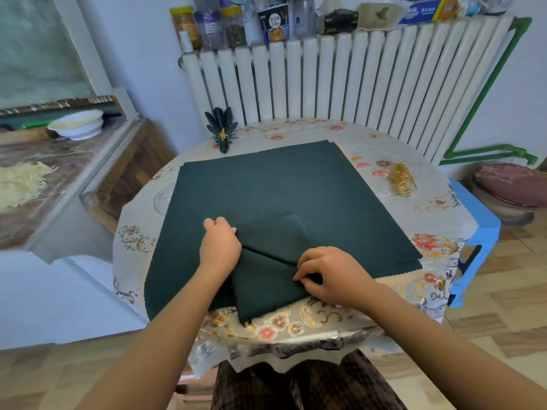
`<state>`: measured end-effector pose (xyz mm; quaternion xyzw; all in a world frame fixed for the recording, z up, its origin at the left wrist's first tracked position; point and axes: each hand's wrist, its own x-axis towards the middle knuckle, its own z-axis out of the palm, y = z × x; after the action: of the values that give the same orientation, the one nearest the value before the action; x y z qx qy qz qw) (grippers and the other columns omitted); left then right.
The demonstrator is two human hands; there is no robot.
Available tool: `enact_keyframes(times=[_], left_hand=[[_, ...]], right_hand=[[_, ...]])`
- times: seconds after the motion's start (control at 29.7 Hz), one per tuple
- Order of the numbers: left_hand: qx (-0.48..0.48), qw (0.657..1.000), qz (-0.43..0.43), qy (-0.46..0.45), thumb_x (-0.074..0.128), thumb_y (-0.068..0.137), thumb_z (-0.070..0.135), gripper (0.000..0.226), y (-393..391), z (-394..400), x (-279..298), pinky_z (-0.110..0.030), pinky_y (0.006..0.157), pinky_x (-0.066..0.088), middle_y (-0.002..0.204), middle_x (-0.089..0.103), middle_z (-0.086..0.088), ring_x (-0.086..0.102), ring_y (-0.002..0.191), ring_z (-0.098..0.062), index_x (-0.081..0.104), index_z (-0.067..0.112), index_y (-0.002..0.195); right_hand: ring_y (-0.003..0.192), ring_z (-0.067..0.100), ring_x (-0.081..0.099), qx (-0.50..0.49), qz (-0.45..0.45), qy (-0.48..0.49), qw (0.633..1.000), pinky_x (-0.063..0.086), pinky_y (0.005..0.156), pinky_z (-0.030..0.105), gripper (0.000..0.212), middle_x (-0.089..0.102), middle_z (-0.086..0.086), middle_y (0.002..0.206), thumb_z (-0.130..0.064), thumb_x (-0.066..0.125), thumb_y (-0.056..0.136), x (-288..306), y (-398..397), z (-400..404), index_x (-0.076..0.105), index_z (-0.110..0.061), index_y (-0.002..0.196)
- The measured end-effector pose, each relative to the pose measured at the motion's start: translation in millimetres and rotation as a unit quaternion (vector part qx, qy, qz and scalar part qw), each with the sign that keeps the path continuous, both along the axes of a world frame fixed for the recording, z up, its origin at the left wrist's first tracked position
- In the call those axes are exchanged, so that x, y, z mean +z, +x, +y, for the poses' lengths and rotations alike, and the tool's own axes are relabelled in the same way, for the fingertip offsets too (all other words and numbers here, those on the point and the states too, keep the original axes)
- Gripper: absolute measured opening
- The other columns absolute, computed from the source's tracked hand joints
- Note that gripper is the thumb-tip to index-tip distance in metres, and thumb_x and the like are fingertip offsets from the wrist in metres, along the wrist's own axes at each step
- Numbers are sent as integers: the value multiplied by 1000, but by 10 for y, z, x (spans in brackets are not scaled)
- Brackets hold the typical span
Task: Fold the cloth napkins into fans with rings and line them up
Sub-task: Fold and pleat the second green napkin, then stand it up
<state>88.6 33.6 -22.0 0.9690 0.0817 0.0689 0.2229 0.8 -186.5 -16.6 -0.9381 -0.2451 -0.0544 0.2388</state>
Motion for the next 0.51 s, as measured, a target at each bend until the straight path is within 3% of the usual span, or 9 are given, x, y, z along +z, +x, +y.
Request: enact_keyframes(times=[0.1,0.17,0.24,0.3,0.4,0.51], left_hand=[[16,999,7,50,38,102,20,21,-211,192,-106,-23,48,25,110,46,-15,30,57,-10,46,2,104],[24,997,18,73,37,103,23,23,-325,234,-120,-21,48,26,111,47,-14,31,58,-10,46,2,105],[46,994,21,95,38,102,25,25,-452,271,-53,-25,57,36,113,45,-14,44,62,-17,47,3,107],[26,987,-39,155,41,100,26,24,-507,292,-29,-33,72,41,113,49,-12,54,82,-25,52,5,107],[-151,960,-193,133,42,93,29,30,-521,281,-44,-42,98,32,112,61,-6,55,108,-26,67,13,98],[-355,918,-151,92,41,92,41,42,-583,178,-117,-40,111,25,130,60,-4,50,127,-21,71,21,112]], right_hand=[[76,16,61,13,-8,8,1000,52,67,32,11,65,-11,90,-24,64,79,-17,12,11,74,-27,84],[80,15,60,0,-7,21,1000,51,69,31,13,62,-10,94,-26,67,80,-38,19,27,72,-27,92],[84,9,57,-29,0,45,999,46,74,24,22,56,-13,98,-25,70,82,-85,3,70,70,-27,104],[83,4,53,-58,8,78,995,40,77,16,24,50,-15,97,-23,70,83,-147,-16,95,71,-24,107],[82,5,55,-82,2,108,991,37,76,10,17,50,-15,92,-19,72,82,-231,-33,117,75,-21,98],[80,5,56,-94,-11,121,988,35,73,4,12,52,-15,90,-17,73,81,-265,-42,133,77,-19,92]])
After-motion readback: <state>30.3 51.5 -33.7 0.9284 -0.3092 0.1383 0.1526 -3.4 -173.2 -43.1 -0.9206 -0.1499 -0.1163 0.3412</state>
